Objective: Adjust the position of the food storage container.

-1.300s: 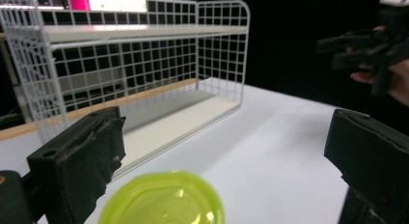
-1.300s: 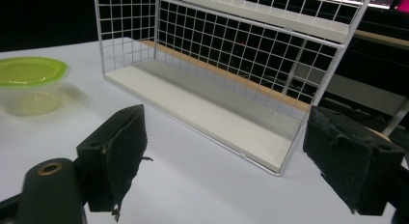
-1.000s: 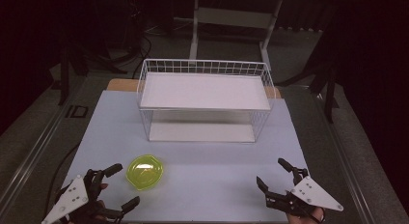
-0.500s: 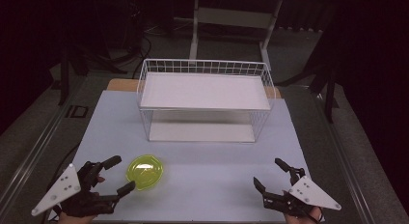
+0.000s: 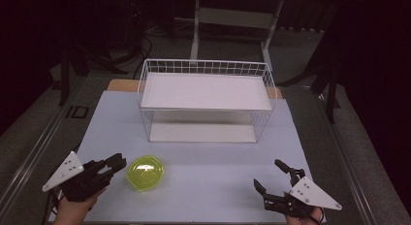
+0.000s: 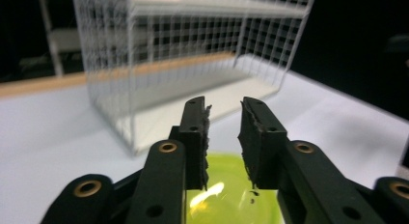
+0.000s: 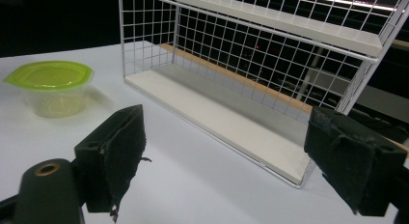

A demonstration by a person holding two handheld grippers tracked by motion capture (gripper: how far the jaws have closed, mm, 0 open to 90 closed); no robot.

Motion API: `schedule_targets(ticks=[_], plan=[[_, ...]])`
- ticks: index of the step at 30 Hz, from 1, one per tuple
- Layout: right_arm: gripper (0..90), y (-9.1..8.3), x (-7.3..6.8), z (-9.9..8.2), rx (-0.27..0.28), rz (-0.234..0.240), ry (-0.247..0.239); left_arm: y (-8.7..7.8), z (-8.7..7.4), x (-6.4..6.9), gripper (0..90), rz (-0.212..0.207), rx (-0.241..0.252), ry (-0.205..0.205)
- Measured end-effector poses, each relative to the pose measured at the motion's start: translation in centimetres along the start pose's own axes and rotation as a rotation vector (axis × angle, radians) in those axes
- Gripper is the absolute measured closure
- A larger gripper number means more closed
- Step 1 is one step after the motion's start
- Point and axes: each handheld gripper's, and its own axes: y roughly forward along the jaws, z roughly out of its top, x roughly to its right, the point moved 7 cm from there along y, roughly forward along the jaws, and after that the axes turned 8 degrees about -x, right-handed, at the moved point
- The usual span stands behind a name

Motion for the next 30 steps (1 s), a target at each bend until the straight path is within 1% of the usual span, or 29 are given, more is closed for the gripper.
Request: schedule_targets(ticks=[1,2,3,5,6,7,8,9,10,11,14,16,17,19,20,22,23,24,25,26,28,29,30], plan=[[14.5,0.0,0.0,0.0,0.0,0.001,0.001,0.1,-0.3,-0.3,76.0,0.012,-0.015,-0.006],[14.5,0.0,0.0,0.0,0.0,0.001,0.002,0.2,-0.5,-0.7,76.0,0.024,-0.027,-0.01],[14.5,0.1,0.0,-0.1,-0.002,0.003,0.004,0.2,-0.7,-1.0,76.1,0.038,-0.028,-0.017],[14.5,0.1,0.0,-0.2,-0.009,0.006,0.005,0.3,-1.2,-1.7,80.5,0.074,-0.039,-0.042],[14.5,0.2,-0.1,-0.3,-0.011,0.006,0.001,0.4,-1.5,-2.1,83.2,0.082,-0.053,-0.051],[14.5,0.2,-0.1,-0.3,-0.011,0.006,0.001,0.4,-1.5,-2.1,85.8,0.082,-0.053,-0.051],[14.5,0.2,-0.1,-0.3,-0.012,0.008,-0.001,0.8,-2.3,-3.0,85.8,0.117,-0.113,-0.058],[14.5,0.2,-0.1,-0.3,-0.012,0.014,0.002,1.2,-2.8,-3.4,89.9,0.122,-0.146,-0.074],[14.5,0.3,-0.1,-0.2,-0.009,0.015,0.003,1.5,-3.3,-3.7,90.0,0.132,-0.171,-0.087],[14.5,0.3,-0.1,-0.2,-0.008,0.016,0.002,1.8,-3.8,-4.0,90.0,0.147,-0.2,-0.09],[14.5,0.2,-0.2,-0.2,-0.007,0.019,0.0,2.5,-4.9,-4.4,90.0,0.149,-0.249,-0.106],[14.5,0.2,-0.1,-0.2,-0.008,0.018,0.002,2.9,-5.5,-4.4,90.0,0.144,-0.286,-0.103],[14.5,0.2,-0.1,-0.2,-0.006,0.022,0.006,3.1,-5.7,-4.3,90.0,0.134,-0.306,-0.101],[14.5,0.2,-0.1,-0.2,-0.006,0.023,0.011,3.6,-6.3,-4.1,90.0,0.158,-0.371,-0.083],[14.5,0.2,-0.1,-0.2,-0.007,0.024,0.014,3.8,-6.5,-3.9,90.0,0.142,-0.381,-0.095],[14.5,0.2,-0.1,-0.2,-0.004,0.029,0.022,4.1,-6.7,-3.7,90.0,0.126,-0.395,-0.116],[14.5,0.2,-0.1,-0.2,-0.004,0.028,0.022,4.2,-6.8,-3.5,90.0,0.121,-0.403,-0.108],[14.5,0.1,-0.1,-0.2,-0.005,0.028,0.022,4.4,-6.9,-3.4,90.0,0.111,-0.405,-0.113],[14.5,0.1,-0.1,-0.2,-0.005,0.03,0.023,4.6,-7.0,-3.3,90.0,0.104,-0.417,-0.119],[14.5,0.1,-0.1,-0.2,-0.005,0.029,0.021,4.7,-7.2,-3.3,90.0,0.105,-0.429,-0.115],[14.5,0.0,-0.1,-0.3,-0.004,0.028,0.022,5.1,-7.5,-3.0,90.0,0.091,-0.457,-0.117],[14.5,0.0,-0.1,-0.3,-0.004,0.03,0.025,5.2,-7.6,-2.8,90.0,0.087,-0.463,-0.111],[14.5,0.1,0.0,-0.3,-0.004,0.029,0.026,5.4,-7.6,-2.6,90.0,0.075,-0.465,-0.106]])
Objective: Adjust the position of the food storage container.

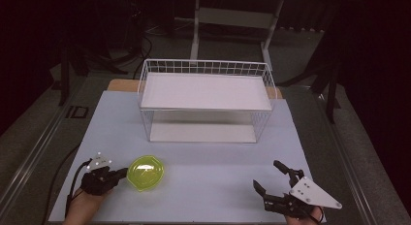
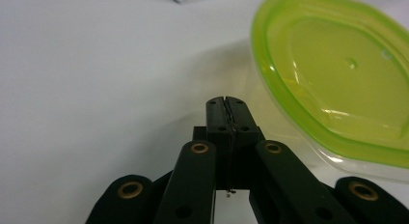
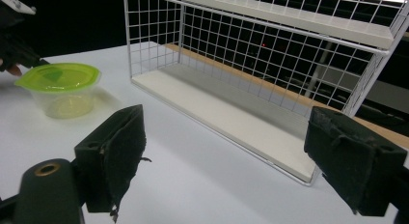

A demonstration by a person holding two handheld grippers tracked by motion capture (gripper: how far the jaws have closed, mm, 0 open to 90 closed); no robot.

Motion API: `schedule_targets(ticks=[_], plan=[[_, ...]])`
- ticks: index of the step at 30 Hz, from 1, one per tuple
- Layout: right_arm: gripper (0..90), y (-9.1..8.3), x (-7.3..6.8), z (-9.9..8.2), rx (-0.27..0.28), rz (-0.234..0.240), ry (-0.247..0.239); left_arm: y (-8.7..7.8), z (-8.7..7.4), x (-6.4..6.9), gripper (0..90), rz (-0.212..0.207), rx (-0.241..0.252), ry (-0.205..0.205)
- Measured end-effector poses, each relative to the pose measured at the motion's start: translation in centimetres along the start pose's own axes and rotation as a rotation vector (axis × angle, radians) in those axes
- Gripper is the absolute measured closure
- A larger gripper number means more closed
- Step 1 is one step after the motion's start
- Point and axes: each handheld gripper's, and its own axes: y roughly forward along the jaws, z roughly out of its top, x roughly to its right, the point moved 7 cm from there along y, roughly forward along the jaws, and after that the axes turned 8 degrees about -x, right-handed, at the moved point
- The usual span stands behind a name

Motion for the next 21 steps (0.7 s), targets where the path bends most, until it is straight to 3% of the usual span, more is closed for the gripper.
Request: schedule_targets(ticks=[4,14,21], plan=[[14.5,0.0,0.0,0.0,-0.001,-0.001,0.0,0.3,0.1,0.6,90.0,-0.041,-0.003,-0.001],[14.5,-0.1,0.0,0.1,0.003,-0.005,-0.005,1.2,0.0,2.2,90.0,-0.064,-0.044,0.027],[14.5,-0.2,0.0,0.2,0.008,-0.009,-0.008,1.6,0.2,4.0,90.0,-0.109,-0.062,0.064]])
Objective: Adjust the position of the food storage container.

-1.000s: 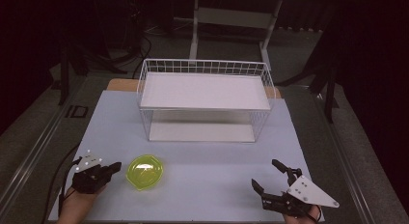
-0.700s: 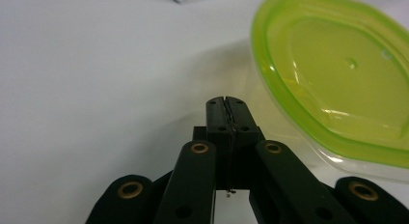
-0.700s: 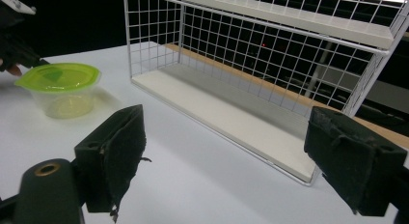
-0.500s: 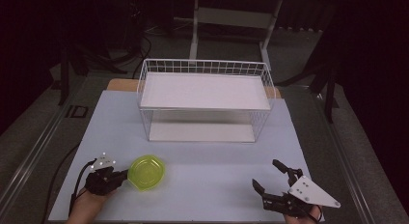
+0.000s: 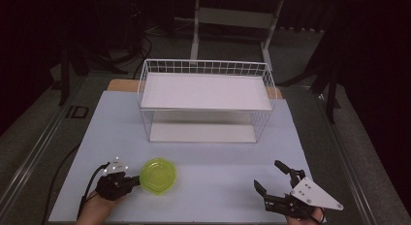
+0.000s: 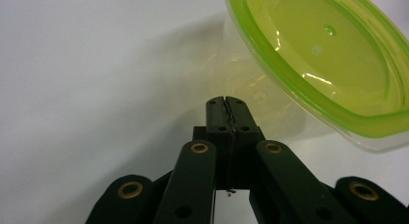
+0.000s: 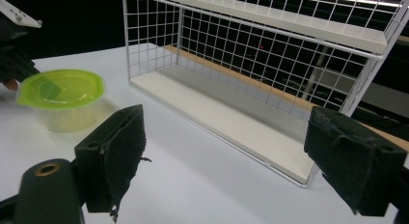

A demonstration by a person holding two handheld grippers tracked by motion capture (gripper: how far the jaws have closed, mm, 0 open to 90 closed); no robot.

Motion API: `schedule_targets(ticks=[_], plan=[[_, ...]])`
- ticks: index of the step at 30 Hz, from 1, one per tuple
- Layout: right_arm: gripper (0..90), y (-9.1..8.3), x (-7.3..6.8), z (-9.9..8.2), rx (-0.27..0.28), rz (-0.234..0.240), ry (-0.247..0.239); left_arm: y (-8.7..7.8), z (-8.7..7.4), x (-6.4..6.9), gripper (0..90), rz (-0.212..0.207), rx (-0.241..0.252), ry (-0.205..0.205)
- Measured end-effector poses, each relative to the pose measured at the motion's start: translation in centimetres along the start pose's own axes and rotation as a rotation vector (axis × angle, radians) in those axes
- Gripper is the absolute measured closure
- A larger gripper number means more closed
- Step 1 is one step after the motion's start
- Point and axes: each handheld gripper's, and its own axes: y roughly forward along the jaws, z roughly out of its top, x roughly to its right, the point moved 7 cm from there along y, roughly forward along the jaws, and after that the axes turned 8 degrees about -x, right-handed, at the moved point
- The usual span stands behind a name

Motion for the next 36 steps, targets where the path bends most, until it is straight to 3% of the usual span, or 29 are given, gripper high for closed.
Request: schedule_targets(ticks=[10,11,17,20,26,31,36], plan=[[14.5,-0.1,-0.1,0.1,0.001,-0.001,-0.002,1.8,1.0,2.8,90.0,-0.057,-0.027,0.05],[14.5,-0.1,-0.1,0.1,0.0,-0.001,0.0,2.4,1.4,3.8,90.0,-0.074,-0.031,0.069],[14.5,-0.2,0.0,0.0,0.001,-0.004,0.001,3.4,2.1,5.9,90.0,-0.123,-0.041,0.087],[14.5,-0.2,0.1,0.0,0.001,-0.003,0.001,3.3,2.0,6.1,90.0,-0.11,-0.045,0.089],[14.5,-0.2,0.1,0.0,0.001,-0.002,0.002,2.7,2.2,5.1,90.0,-0.098,-0.025,0.049],[14.5,-0.2,0.0,0.0,0.002,-0.003,-0.001,3.7,2.3,6.5,90.0,-0.113,-0.053,0.088],[14.5,-0.3,0.1,0.0,0.003,-0.004,0.003,4.7,3.3,8.1,90.0,-0.143,-0.057,0.098]])
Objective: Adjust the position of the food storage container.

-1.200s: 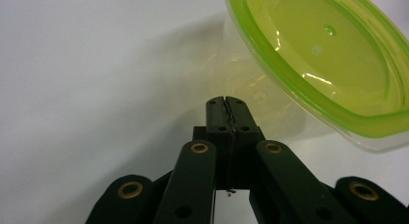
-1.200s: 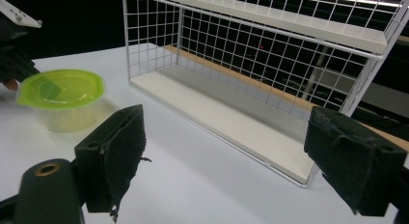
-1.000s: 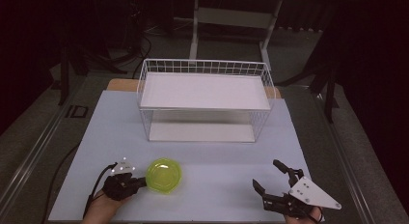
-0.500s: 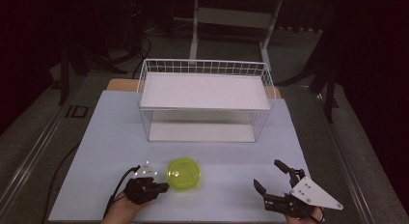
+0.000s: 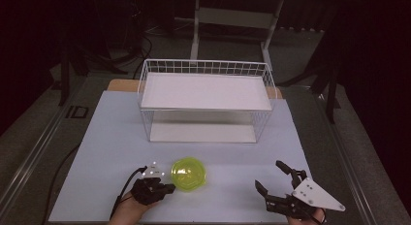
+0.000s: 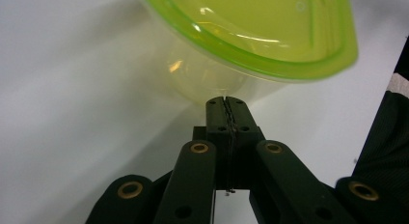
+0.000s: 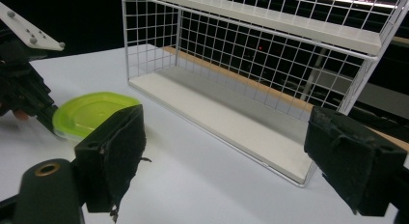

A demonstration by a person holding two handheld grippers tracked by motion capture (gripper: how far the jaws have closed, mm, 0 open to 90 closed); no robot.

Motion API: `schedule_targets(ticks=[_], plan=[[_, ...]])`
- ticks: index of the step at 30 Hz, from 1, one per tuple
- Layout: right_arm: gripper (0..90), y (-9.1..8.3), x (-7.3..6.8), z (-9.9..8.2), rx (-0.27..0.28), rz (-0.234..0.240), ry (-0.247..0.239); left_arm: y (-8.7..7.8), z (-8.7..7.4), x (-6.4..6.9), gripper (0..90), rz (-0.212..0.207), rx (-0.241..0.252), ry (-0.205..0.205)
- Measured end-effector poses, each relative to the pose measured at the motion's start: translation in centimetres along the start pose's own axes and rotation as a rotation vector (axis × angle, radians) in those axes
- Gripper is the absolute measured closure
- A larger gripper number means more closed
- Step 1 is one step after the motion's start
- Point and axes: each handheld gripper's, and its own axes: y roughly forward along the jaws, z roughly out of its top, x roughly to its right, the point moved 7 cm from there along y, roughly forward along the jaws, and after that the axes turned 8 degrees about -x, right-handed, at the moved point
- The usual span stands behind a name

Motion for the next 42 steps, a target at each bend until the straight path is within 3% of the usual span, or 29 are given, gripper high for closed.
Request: schedule_targets(ticks=[5,8,12,15,19,23,26,36,42], plan=[[14.5,-0.1,0.1,0.0,0.003,0.0,-0.002,1.2,1.2,1.4,90.0,-0.022,-0.007,0.037],[14.5,-0.1,0.1,0.0,0.006,0.0,-0.004,1.5,1.0,1.7,90.0,-0.025,-0.027,0.042],[14.5,-0.1,0.1,0.0,0.005,0.002,0.0,1.0,0.6,0.5,90.0,-0.002,-0.017,-0.013],[14.5,-0.1,0.1,0.0,0.006,0.001,-0.004,0.6,0.8,-1.1,90.0,0.029,-0.01,-0.056],[14.5,0.0,0.0,0.0,0.002,0.002,-0.007,0.4,2.0,-2.6,90.0,0.051,0.028,-0.071],[14.5,-0.1,0.1,0.0,0.002,0.001,-0.003,1.0,2.8,-3.2,90.0,0.068,0.035,-0.056],[14.5,-0.1,0.2,-0.1,0.002,0.002,0.002,1.5,3.1,-2.8,90.0,0.057,0.029,-0.059],[14.5,-0.1,0.2,0.0,0.008,0.005,0.003,2.5,3.0,0.6,90.0,-0.026,-0.006,-0.005],[14.5,-0.2,0.1,0.0,0.008,0.006,0.001,3.5,3.9,1.4,90.0,-0.025,-0.017,0.025]])
